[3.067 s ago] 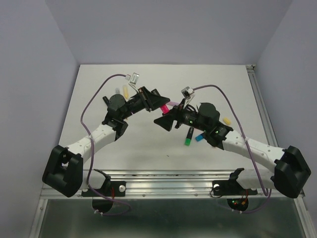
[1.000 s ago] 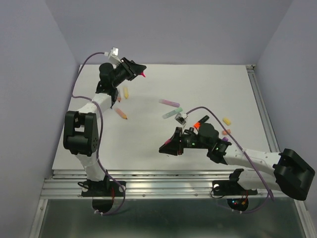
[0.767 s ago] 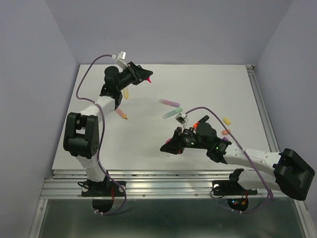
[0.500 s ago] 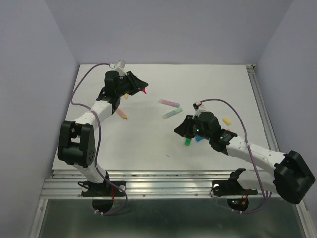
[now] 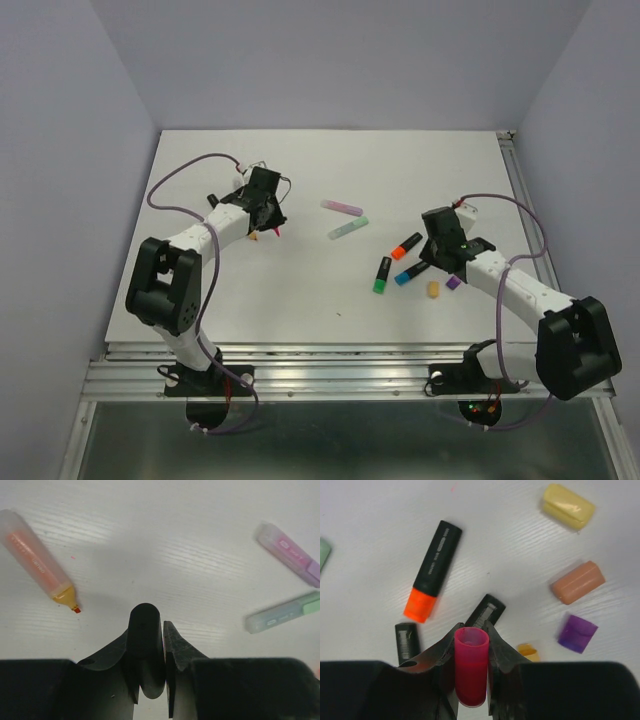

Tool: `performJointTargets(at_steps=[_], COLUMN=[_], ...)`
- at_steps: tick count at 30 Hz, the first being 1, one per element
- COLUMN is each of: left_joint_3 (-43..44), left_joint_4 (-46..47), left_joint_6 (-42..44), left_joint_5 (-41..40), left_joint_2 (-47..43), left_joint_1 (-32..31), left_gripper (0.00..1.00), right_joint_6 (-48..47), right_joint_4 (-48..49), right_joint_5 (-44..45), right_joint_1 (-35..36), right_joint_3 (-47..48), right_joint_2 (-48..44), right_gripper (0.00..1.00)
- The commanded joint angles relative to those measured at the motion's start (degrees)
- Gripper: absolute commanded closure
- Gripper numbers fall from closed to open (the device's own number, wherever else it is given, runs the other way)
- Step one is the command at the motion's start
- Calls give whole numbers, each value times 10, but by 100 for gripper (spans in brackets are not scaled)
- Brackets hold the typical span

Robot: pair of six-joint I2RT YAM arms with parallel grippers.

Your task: Open the pen caps

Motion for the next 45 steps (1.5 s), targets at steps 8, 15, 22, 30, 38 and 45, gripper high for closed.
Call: performJointTargets(at_steps=[8, 15, 22, 30, 38, 45], left_joint_3=[63, 82, 88, 87, 81, 79], left_joint_4=[-95, -106, -112, -112, -105, -82], left_joint_6=[4, -1, -3, 0, 6, 33], left_joint_5=[-108, -118, -123, -115, -96, -50], left_joint_2=[79, 93, 103, 99, 79, 45], left_joint_1=[-7, -7, -8, -7, -8, -18], left_gripper=[100, 96, 82, 62, 41, 17], right_joint_6=[-46, -52, -53, -53, -54, -81], right_joint_4=[-15, -19, -17, -26, -32, -32], right_joint_5=[-2, -19, -28, -29, -37, -68], right_joint_1=[-82, -103, -110, -113, -113, -113], right_joint_3=[-12, -14, -20, -23, -18, 3], right_joint_2=[20, 40, 51, 53, 18, -46], right_gripper=[89, 81, 72, 62, 49, 15])
